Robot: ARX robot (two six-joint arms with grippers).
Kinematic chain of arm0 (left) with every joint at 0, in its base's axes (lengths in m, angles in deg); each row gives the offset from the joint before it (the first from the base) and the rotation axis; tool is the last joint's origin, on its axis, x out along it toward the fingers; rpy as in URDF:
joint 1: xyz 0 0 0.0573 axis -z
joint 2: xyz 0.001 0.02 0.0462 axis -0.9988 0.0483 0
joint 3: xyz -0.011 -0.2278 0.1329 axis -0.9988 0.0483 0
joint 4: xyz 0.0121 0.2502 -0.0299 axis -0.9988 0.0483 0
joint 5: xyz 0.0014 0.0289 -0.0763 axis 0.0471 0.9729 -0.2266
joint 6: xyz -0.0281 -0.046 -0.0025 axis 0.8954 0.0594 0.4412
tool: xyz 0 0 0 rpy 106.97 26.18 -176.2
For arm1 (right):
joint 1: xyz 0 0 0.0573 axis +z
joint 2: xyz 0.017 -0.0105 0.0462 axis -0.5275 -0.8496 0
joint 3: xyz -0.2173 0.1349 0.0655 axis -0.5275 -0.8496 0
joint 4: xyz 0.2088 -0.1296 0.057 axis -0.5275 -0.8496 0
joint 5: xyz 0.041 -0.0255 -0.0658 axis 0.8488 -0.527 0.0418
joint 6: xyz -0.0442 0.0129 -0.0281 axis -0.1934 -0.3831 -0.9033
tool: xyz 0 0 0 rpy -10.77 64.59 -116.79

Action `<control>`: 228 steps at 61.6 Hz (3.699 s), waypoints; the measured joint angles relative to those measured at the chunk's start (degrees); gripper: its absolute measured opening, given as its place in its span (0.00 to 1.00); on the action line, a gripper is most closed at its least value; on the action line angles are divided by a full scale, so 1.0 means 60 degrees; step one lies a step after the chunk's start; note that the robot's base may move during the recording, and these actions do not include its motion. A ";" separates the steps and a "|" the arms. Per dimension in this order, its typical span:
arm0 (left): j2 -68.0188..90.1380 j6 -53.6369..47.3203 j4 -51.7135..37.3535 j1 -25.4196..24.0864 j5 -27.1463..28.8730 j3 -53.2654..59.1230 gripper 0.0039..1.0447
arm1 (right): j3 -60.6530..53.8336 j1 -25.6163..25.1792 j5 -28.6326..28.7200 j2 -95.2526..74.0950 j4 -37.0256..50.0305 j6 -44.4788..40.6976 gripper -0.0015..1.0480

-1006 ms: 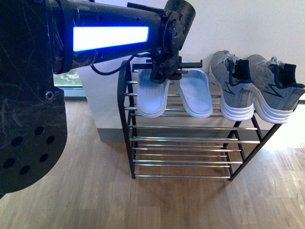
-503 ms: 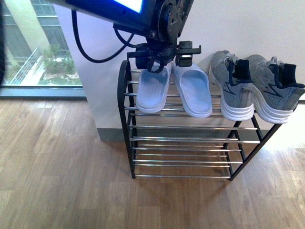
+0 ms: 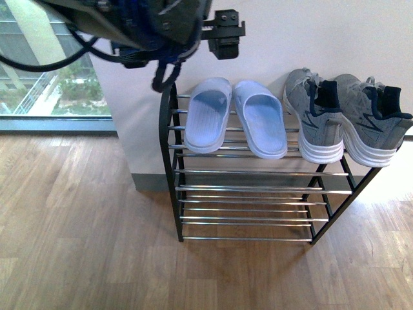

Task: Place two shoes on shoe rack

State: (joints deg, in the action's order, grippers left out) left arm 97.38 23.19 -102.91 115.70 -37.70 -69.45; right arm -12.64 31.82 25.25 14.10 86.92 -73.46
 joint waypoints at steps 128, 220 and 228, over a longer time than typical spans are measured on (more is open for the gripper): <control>-1.6713 -0.3381 -0.1107 -0.4703 -0.4226 1.3052 0.01 | 0.0000 0.0000 0.0004 0.0000 0.0000 0.0000 0.91; -2.1114 -0.3395 0.3399 -0.4714 -0.4222 1.3052 0.40 | 0.0000 0.0000 0.0004 0.0000 0.0000 0.0000 0.91; -2.1114 -0.3391 0.3399 -0.4714 -0.4226 1.3052 0.60 | 0.0000 0.0000 0.0004 0.0000 0.0000 0.0000 0.91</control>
State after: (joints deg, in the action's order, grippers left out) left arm -29.30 2.84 -82.52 87.42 -63.05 8.87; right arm -12.64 31.82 25.27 14.10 86.92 -73.46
